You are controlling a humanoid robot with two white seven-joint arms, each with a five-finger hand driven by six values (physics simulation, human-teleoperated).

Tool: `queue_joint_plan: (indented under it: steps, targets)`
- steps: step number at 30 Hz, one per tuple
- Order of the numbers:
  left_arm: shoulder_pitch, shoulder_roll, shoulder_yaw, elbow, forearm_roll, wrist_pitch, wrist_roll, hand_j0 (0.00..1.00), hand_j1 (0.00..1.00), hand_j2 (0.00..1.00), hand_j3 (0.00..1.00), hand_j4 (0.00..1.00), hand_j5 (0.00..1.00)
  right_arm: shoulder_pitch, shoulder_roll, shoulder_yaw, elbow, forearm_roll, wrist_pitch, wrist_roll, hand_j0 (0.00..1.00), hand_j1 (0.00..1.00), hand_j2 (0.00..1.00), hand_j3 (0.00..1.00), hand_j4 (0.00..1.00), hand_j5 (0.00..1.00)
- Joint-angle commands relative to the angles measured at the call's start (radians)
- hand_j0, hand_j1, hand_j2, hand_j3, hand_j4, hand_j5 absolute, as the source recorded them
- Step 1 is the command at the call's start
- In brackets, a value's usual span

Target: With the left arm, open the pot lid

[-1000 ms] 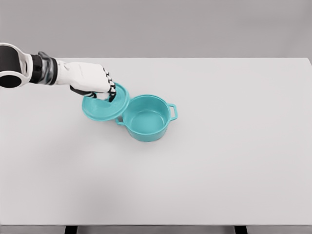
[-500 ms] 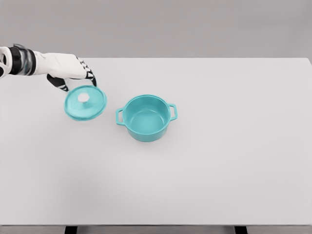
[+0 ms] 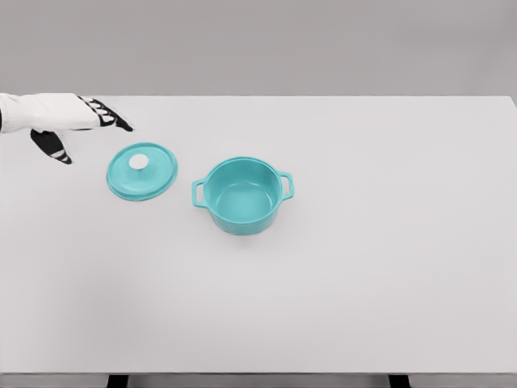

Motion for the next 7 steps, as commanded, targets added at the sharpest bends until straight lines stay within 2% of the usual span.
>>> queue_joint_plan:
  steps: [1, 5, 7]
  targets:
    - [0.000, 0.034, 0.062, 0.000, 0.024, 0.003, 0.001, 1.00, 1.00, 1.00, 1.00, 1.00, 1.00, 0.000, 0.000, 0.000, 0.000, 0.000, 0.000, 0.000, 1.00, 1.00, 1.00, 1.00, 1.00, 1.00]
    - [0.011, 0.042, 0.073, -0.021, 0.033, 0.003, 0.001, 1.00, 1.00, 1.00, 1.00, 1.00, 1.00, 0.000, 0.000, 0.000, 0.000, 0.000, 0.000, 0.000, 1.00, 1.00, 1.00, 1.00, 1.00, 1.00]
    - [0.038, 0.037, 0.079, -0.021, 0.037, 0.003, 0.001, 1.00, 1.00, 1.00, 1.00, 1.00, 1.00, 0.000, 0.000, 0.000, 0.001, 0.000, 0.000, 0.000, 1.00, 1.00, 1.00, 1.00, 1.00, 1.00]
